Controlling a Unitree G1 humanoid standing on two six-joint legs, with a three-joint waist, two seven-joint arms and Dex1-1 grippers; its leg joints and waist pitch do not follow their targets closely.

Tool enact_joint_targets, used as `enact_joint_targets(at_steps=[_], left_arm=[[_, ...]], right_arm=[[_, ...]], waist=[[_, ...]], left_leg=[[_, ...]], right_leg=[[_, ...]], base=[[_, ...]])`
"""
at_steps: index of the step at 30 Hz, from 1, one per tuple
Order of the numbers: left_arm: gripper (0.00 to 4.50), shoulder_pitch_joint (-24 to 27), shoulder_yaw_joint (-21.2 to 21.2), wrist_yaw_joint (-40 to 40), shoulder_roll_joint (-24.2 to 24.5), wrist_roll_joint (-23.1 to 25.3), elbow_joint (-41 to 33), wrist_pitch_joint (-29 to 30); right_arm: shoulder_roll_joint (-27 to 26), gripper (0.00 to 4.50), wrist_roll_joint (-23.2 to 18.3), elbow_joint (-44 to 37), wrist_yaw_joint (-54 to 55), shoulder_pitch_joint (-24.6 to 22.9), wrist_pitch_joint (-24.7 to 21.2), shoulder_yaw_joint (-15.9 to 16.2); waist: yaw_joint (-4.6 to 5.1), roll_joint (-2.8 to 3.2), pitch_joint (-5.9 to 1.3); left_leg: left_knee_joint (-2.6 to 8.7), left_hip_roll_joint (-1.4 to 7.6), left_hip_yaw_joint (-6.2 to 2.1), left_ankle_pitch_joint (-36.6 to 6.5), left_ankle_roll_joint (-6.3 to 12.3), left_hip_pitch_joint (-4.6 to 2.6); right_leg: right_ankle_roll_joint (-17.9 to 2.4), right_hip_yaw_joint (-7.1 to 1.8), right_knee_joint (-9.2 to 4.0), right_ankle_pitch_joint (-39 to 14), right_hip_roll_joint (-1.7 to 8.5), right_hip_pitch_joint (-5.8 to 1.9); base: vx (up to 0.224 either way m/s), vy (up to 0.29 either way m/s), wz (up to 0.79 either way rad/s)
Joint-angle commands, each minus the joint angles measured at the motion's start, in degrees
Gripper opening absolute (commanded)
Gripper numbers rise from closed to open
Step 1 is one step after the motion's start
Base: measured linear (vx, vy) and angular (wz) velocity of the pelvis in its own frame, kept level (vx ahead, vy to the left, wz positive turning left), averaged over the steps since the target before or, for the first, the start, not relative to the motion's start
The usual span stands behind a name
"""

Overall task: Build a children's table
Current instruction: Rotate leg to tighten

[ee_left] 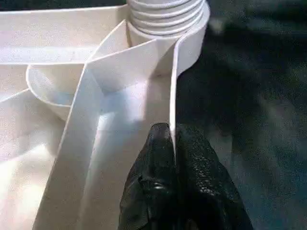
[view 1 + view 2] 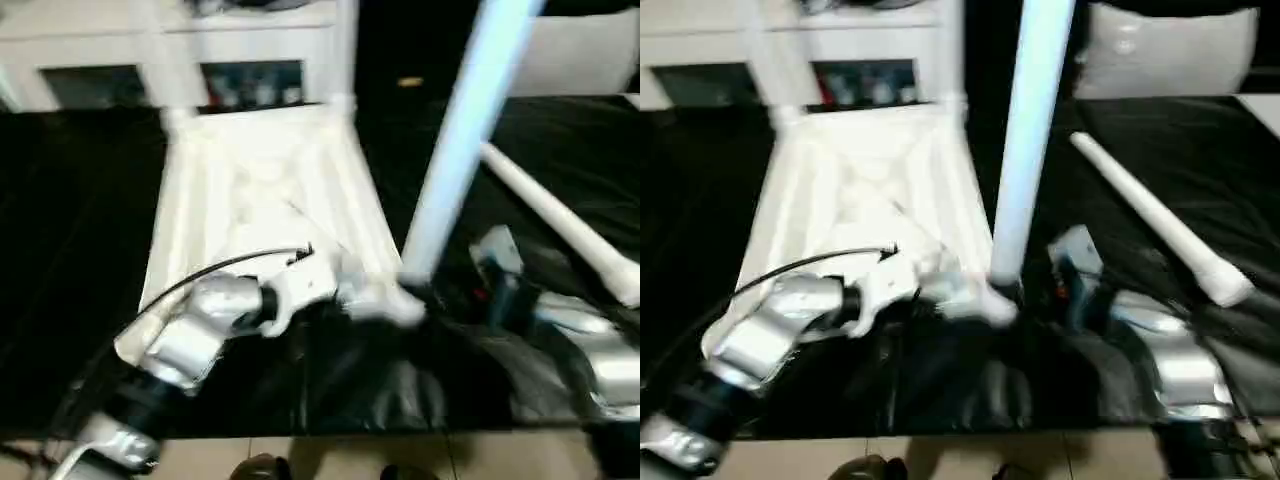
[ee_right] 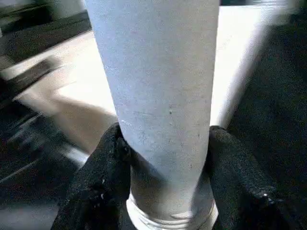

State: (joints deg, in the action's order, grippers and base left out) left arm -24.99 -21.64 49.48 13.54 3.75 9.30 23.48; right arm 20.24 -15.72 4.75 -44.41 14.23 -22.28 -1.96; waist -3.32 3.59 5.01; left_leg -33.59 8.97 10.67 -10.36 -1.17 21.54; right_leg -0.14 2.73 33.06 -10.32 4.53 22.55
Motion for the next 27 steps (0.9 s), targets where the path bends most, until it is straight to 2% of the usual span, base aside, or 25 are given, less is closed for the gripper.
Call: enact_joint_targets(at_steps=[1,2,3,5,6,8,9,10,11,12,15,19,20,23,24,25,27], left_arm=[[0.00,-2.00,-1.46,-7.12,-7.77,-0.94,0.93,2.92],[0.00,-2.15,-1.44,-7.58,-8.16,-0.82,1.15,3.01],[0.00,-3.37,-1.08,-11.35,-11.10,0.09,3.01,3.58],[0.00,-4.49,-0.67,-14.64,-13.98,0.95,4.76,4.32],[0.00,-4.88,-0.40,-16.20,-15.27,1.66,5.33,4.86],[0.00,-5.34,-0.47,-17.84,-16.39,2.82,5.89,4.87],[0.00,-5.46,-0.65,-18.67,-16.43,3.53,5.96,4.45],[0.00,-5.46,-0.65,-18.67,-16.43,3.53,5.96,4.45],[0.00,-5.44,-0.73,-18.76,-16.34,3.61,5.77,4.62],[0.00,-5.31,-0.59,-18.88,-16.17,3.72,5.59,4.94],[0.00,-5.27,-0.55,-19.35,-15.60,4.31,5.75,5.07],[0.00,-4.98,0.25,-19.24,-14.00,4.65,6.30,3.66],[0.00,-4.90,0.12,-18.67,-13.38,4.66,6.35,2.98],[0.00,-4.78,-0.30,-17.66,-12.36,4.70,6.41,1.74],[0.00,-4.59,-0.54,-16.98,-11.66,4.72,6.32,1.34],[0.00,-4.47,-0.69,-16.62,-11.26,4.71,6.26,1.18],[0.00,-4.11,-0.87,-15.24,-9.71,4.54,6.35,0.31]], right_arm=[[-6.01,1.97,2.22,3.91,8.90,0.79,-4.02,3.49],[-6.38,1.97,2.41,4.09,9.61,0.91,-4.02,3.40],[-9.18,1.97,3.55,5.68,14.87,1.89,-3.68,2.58],[-11.99,1.97,4.47,7.19,19.97,2.98,-3.63,1.67],[-13.38,1.97,5.25,7.63,22.66,3.46,-4.02,1.06],[-15.22,1.97,5.32,8.00,24.56,3.77,-3.70,0.53],[-15.63,1.97,4.86,7.58,23.26,3.34,-2.28,1.09],[-15.63,2.32,4.86,7.58,23.26,3.34,-2.28,1.09],[-15.85,2.32,4.61,7.20,23.09,3.14,-1.97,1.09],[-16.35,2.67,4.08,6.85,23.56,2.98,-1.84,0.32],[-17.20,2.76,3.42,6.51,24.63,2.84,-1.66,-1.17],[-16.00,3.17,3.17,4.60,23.52,1.67,0.86,-2.13],[-15.14,3.17,2.74,3.82,21.97,1.26,1.18,-2.15],[-13.70,3.57,2.29,2.68,19.68,0.61,1.33,-2.25],[-12.49,3.68,1.90,1.85,18.11,0.08,1.59,-2.45],[-11.75,3.68,1.64,1.39,17.27,-0.25,1.81,-2.56],[-7.84,3.98,0.88,-0.53,13.45,-1.75,2.33,-2.98]], waist=[[0.39,-1.19,-2.32],[0.65,-1.04,-2.15],[0.85,-0.89,-2.19],[1.48,-1.19,-2.16],[1.72,-1.00,-2.07],[1.77,-0.66,-2.18],[1.79,-0.55,-2.28],[1.71,-0.44,-2.38],[1.71,-0.44,-2.38],[1.63,-0.25,-2.48],[1.52,-0.23,-2.55],[1.15,-0.33,-2.75],[1.11,-0.32,-2.74],[0.95,-0.39,-2.88],[0.83,-0.36,-3.02],[0.83,-0.37,-3.01],[0.56,-0.40,-3.11]], left_leg=[[5.23,3.73,-2.71,-24.18,-1.35,-1.29],[5.23,3.60,-2.73,-24.57,-1.45,-1.31],[5.16,3.53,-2.90,-25.42,-1.68,-1.28],[5.06,3.10,-3.14,-27.14,-1.71,-1.46],[5.05,3.01,-3.04,-27.37,-1.29,-1.48],[5.13,3.05,-3.17,-28.61,-1.09,-1.69],[5.37,3.25,-3.34,-29.64,-1.11,-1.72],[5.63,3.37,-3.40,-29.93,-1.03,-1.66],[5.63,3.37,-3.40,-29.93,-1.03,-1.66],[5.96,3.58,-3.27,-29.78,-0.95,-1.70],[6.28,3.81,-3.13,-28.81,-0.82,-1.36],[6.17,3.81,-2.82,-27.74,-0.72,-1.55],[6.20,3.84,-2.81,-27.30,-0.62,-1.47],[6.15,3.89,-2.62,-25.34,-0.09,-1.19],[6.13,3.92,-2.69,-24.26,0.24,-1.00],[6.08,3.93,-2.56,-23.97,0.44,-1.08],[5.88,3.99,-2.38,-22.58,1.16,-1.17]], right_leg=[[-7.11,-1.94,-5.53,-34.08,4.45,-1.02],[-6.94,-1.90,-5.77,-34.95,4.49,-0.81],[-6.51,-1.74,-5.84,-35.98,4.52,-0.84],[-4.15,-1.23,-6.65,-38.94,4.45,-0.71],[-3.48,-1.16,-7.03,-39.56,4.43,-0.48],[-2.77,-0.50,-7.38,-39.43,4.42,-0.53],[-2.44,-0.07,-7.50,-38.30,4.57,-0.81],[-2.51,-0.01,-7.49,-36.12,4.51,-0.98],[-2.51,-0.01,-7.49,-36.12,4.51,-0.98],[-3.69,-0.21,-7.32,-32.30,4.46,-1.00],[-6.04,-0.56,-6.73,-27.44,4.54,-1.21],[-7.10,-0.96,-6.60,-26.07,4.76,-1.20],[-7.38,-1.00,-6.48,-25.55,4.76,-1.31],[-8.13,-1.21,-6.17,-23.21,4.82,-1.56],[-8.16,-1.14,-6.05,-22.75,4.87,-1.97],[-8.32,-1.23,-6.07,-22.60,4.88,-1.79],[-8.43,-1.32,-6.12,-22.37,4.87,-1.90]], base=[[0.000,0.000,0.00],[0.000,0.000,0.00],[0.000,0.000,0.00],[0.000,0.000,0.00],[0.000,0.000,0.00],[0.000,0.000,0.00],[0.000,0.000,0.00],[0.000,0.000,0.00],[0.000,0.000,0.00],[0.000,0.000,0.00],[0.000,0.000,0.00],[0.000,0.000,0.00],[0.000,0.000,0.00],[0.000,0.000,0.00],[0.000,0.000,0.00],[0.000,0.000,0.00],[0.000,0.000,0.00]])
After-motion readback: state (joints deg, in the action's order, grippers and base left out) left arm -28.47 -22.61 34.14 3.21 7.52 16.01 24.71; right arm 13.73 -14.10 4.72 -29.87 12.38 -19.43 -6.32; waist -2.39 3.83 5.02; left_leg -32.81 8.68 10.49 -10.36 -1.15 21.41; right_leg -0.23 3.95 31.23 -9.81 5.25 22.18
